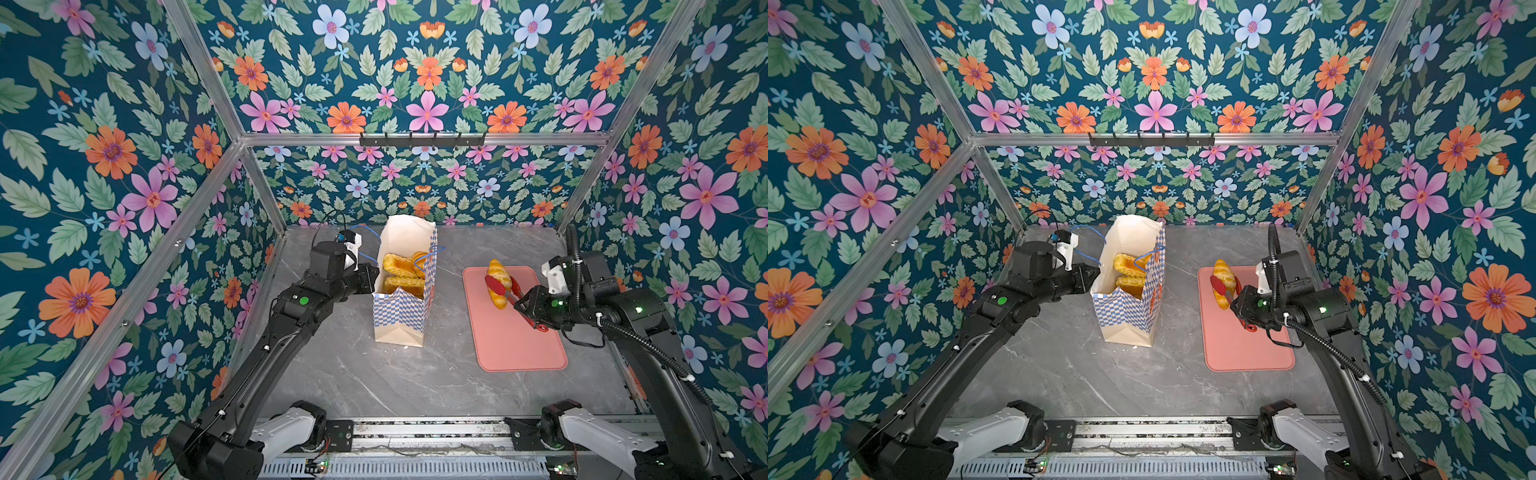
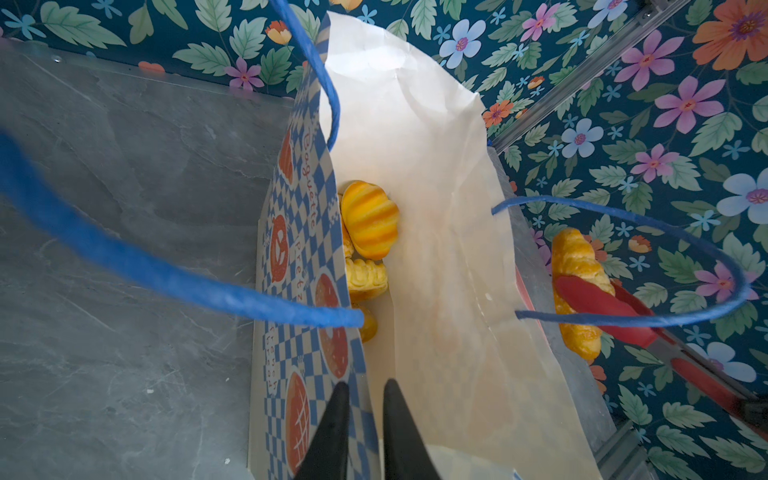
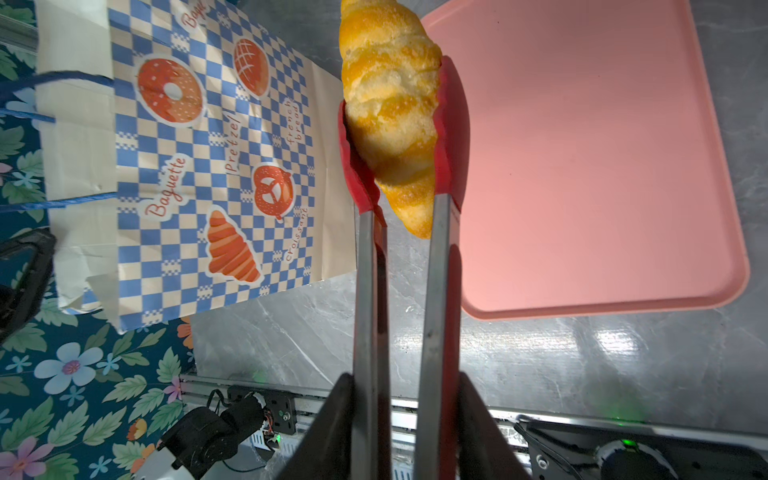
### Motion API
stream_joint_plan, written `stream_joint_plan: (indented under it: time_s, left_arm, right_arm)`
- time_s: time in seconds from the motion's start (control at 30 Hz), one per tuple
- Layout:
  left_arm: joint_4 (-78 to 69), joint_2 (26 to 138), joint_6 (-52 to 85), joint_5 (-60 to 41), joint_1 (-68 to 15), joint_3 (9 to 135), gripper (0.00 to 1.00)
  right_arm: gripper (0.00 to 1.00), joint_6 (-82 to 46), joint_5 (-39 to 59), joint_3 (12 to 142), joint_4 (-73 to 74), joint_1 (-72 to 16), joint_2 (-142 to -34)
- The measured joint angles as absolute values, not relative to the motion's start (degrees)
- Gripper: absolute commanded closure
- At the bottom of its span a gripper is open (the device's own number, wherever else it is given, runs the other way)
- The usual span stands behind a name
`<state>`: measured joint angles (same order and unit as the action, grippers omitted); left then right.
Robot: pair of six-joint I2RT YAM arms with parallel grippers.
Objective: Place the fake bread into the paper bag
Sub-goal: 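Lift the crinkled bread with the tongs and carry it over the bag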
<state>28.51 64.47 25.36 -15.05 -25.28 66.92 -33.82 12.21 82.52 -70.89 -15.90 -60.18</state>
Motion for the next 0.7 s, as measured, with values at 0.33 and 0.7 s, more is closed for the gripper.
stream_joint_plan:
  time_s: [0.33, 0.7]
  left_arm:
    - [29.2, 64.5, 25.6, -15.0, -25.3, 67.2, 0.80]
    - [29.2, 65.0, 26.6, -16.4, -25.3, 67.7, 0.84]
  right_arm:
    - [0.63, -32.8, 14.9, 91.4, -70.6, -15.9, -64.1]
    - [0.63, -33.6, 19.9, 102.3, -68.5, -15.9, -69.6]
